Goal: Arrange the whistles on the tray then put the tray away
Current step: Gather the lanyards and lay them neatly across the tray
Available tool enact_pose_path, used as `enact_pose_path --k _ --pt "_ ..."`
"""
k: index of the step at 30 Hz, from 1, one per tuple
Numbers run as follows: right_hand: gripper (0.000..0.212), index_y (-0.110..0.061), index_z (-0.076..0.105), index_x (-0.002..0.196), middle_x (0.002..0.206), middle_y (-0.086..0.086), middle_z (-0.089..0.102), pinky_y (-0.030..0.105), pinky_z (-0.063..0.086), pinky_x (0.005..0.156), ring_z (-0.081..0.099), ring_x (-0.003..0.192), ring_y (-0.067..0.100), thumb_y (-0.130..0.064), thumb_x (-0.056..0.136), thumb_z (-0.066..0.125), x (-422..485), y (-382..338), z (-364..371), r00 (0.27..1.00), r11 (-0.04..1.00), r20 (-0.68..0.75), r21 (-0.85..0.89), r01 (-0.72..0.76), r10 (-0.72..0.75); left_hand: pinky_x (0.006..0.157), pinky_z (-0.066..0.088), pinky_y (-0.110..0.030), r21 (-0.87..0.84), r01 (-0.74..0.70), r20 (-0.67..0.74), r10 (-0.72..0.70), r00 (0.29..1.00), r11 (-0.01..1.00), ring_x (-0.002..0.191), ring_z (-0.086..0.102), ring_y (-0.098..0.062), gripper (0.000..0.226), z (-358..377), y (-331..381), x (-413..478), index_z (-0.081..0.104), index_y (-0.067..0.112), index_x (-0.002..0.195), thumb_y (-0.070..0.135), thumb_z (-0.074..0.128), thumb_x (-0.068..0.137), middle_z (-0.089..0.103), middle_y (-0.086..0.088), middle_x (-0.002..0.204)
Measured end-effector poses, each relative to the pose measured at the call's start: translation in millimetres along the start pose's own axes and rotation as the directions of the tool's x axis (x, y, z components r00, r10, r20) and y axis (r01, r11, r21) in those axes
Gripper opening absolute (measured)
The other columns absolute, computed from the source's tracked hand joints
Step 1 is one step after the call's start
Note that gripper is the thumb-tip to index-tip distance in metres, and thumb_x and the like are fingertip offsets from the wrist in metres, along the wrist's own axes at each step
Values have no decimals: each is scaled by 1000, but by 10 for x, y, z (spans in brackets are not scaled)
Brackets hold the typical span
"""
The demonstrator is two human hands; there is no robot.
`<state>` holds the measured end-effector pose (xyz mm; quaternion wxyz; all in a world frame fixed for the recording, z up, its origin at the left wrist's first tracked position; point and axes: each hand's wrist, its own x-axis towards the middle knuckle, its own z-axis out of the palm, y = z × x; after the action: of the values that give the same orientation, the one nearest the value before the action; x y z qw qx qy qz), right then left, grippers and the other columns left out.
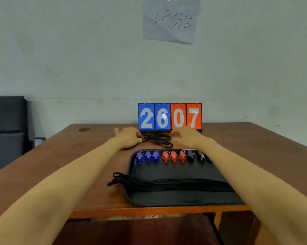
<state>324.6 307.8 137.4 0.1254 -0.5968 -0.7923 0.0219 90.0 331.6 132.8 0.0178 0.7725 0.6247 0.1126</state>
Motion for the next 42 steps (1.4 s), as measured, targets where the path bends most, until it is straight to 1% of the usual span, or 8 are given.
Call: enact_pose_path --k 5,11,15,18,25,31,37,42 --pt "42 -18 46 136 137 8 52 41 43 103 50 122 25 -25 95 49 691 -25 239 995 995 103 -98 14 -4 109 16 -53 32 14 40 -15 999 999 114 53 -23 11 270 -250 571 51 23 91 33 50 90 60 -1 104" --pt "43 -28 42 139 146 4 42 46 34 109 41 131 26 -30 96 47 1105 -50 543 974 993 226 -112 20 6 110 11 -56 -6 68 12 -68 998 998 113 53 -21 40 624 -370 889 62 24 108 56 49 87 64 1 111" --pt "34 -27 53 130 139 2 48 52 28 108 41 127 28 -32 97 46 1146 -56 640 966 973 258 -230 28 33 109 17 -49 -47 54 -78 -58 995 997 106 57 -21 24 750 -345 896 67 20 97 37 51 92 68 1 101" --pt "30 -23 59 122 130 6 55 54 27 106 45 121 29 -30 96 47 1133 -66 644 982 974 181 -224 -20 62 105 19 -44 -140 35 -219 -65 974 990 103 57 -21 20 702 -378 863 63 21 100 29 45 96 68 1 98" --pt "52 -23 36 142 121 6 58 37 44 100 54 113 22 -26 93 54 1044 -402 448 988 962 -127 246 118 -89 92 21 -29 -369 -182 -368 37 929 911 88 52 -9 10 301 -361 625 52 27 91 27 44 97 64 11 85" --pt "28 -5 66 109 97 4 60 24 37 80 51 79 7 -25 94 53 962 -601 283 984 921 -159 366 135 -81 102 22 -36 -325 -229 -396 88 914 917 96 59 -14 13 32 -340 526 57 25 91 23 45 96 64 10 82" --pt "25 -9 64 113 102 7 65 22 45 70 52 70 6 -20 95 51 918 -394 158 984 970 -172 226 87 -48 103 18 -38 -179 -136 -493 31 869 974 92 57 -14 21 -68 -425 490 62 22 98 23 41 97 65 9 83" --pt "23 -15 64 111 112 6 66 41 41 100 57 110 23 -25 95 51 865 -280 96 968 996 -252 88 4 18 103 17 -38 -186 -138 -444 42 895 973 93 60 -16 22 2 -301 457 62 20 101 20 40 97 70 4 90"
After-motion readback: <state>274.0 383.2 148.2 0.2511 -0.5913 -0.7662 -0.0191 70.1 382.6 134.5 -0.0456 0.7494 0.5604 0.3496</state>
